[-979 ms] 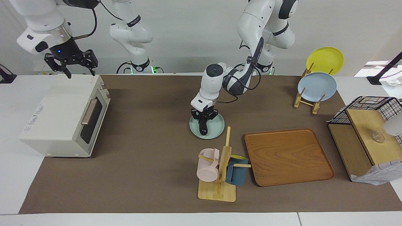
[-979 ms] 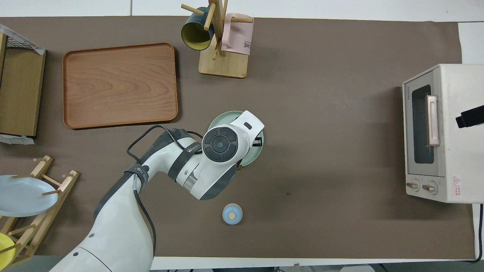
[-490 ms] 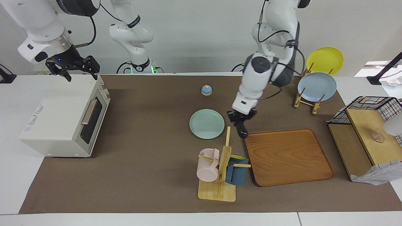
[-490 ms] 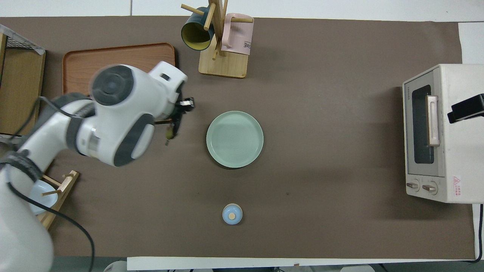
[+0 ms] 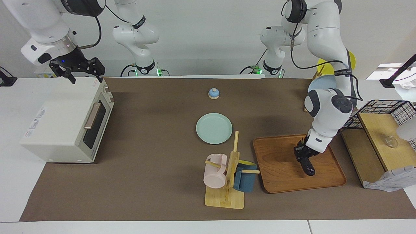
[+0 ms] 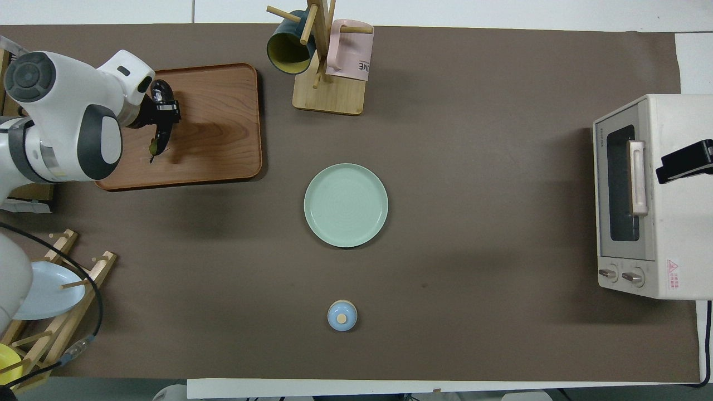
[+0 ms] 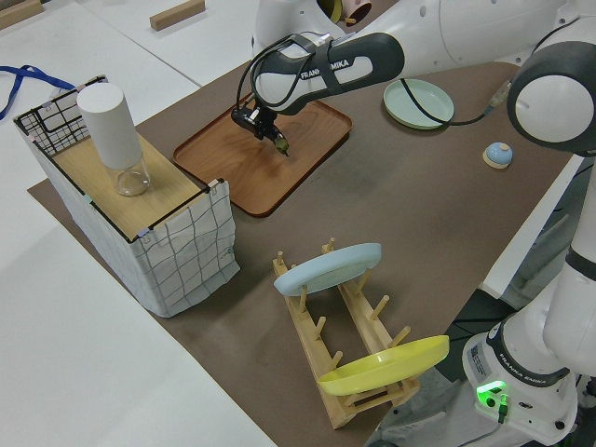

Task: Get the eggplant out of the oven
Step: 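Carry the eggplant with the left gripper onto the wooden tray, then open the left gripper to release the eggplant and withdraw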

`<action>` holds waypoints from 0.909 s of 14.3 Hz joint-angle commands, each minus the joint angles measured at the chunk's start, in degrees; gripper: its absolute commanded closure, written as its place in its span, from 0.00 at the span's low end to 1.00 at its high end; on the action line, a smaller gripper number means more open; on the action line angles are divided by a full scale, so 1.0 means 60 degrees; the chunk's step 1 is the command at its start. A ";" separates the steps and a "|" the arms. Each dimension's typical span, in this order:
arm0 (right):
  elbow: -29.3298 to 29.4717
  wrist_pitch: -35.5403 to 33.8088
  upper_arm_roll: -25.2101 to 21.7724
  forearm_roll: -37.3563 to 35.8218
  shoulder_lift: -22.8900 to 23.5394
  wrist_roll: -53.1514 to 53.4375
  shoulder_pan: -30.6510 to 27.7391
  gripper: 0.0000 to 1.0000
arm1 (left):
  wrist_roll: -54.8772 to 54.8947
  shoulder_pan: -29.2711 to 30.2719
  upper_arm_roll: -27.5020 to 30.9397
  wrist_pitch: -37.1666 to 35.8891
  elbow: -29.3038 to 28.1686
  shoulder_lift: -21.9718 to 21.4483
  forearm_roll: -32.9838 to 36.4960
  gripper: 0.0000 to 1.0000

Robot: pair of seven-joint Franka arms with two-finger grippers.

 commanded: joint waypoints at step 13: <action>-0.0210 -0.0027 -0.0066 0.0209 -0.0136 0.0096 0.0058 0.00 | 0.2094 0.0178 0.1272 -1.0480 0.3226 -0.4169 0.0303 0.00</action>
